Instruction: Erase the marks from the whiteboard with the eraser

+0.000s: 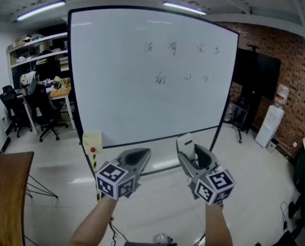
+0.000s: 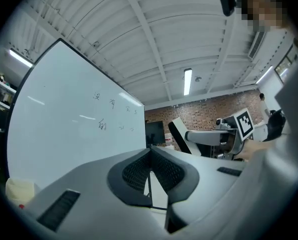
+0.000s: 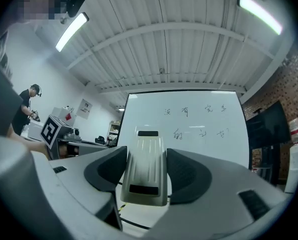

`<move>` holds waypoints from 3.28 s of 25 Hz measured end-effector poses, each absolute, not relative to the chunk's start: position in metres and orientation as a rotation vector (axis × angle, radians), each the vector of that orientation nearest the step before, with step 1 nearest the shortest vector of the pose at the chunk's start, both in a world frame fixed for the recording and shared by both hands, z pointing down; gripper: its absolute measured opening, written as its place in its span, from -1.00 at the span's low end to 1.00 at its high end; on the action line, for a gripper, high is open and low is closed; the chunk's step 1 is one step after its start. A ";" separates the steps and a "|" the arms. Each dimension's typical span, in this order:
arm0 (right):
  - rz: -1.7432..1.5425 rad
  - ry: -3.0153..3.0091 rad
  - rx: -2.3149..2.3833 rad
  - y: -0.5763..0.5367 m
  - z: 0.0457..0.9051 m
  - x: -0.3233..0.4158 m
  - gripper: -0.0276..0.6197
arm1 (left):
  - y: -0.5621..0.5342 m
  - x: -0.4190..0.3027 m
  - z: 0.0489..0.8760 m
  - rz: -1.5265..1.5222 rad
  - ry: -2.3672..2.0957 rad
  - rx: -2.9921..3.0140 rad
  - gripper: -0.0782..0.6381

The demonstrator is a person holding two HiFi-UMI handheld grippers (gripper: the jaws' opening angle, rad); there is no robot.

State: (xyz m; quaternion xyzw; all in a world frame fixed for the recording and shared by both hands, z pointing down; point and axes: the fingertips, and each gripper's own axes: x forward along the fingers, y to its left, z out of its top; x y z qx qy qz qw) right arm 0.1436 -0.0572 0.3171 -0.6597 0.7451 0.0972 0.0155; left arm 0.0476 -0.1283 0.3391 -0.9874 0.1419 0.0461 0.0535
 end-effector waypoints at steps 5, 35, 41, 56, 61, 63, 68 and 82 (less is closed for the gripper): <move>0.339 2.405 -1.970 -0.127 0.298 0.197 -0.14 | -0.194 0.096 0.325 0.149 0.553 -2.966 -0.77; 0.668 2.435 -1.790 -0.396 0.153 0.222 -0.14 | -0.439 0.132 0.197 0.160 0.819 -2.721 -0.77; 0.759 2.388 -1.788 -0.429 0.109 0.228 -0.14 | -0.459 0.133 0.176 0.184 0.876 -2.685 -0.77; 1.064 2.219 -1.946 -0.488 -0.001 0.256 -0.14 | -0.488 0.132 0.165 0.145 1.010 -2.605 -0.77; 1.140 2.165 -1.996 -0.489 0.001 0.251 -0.14 | -0.496 0.128 0.171 0.124 1.047 -2.597 -0.77; 1.156 2.158 -2.014 -0.489 0.001 0.248 -0.14 | -0.498 0.128 0.174 0.119 1.054 -2.597 -0.77; 1.215 2.163 -2.042 -0.493 0.007 0.233 -0.15 | -0.503 0.124 0.181 0.106 1.068 -2.609 -0.77; 1.316 2.386 -1.983 -0.508 0.077 0.143 -0.15 | -0.503 0.088 0.208 0.117 1.111 -2.664 -0.77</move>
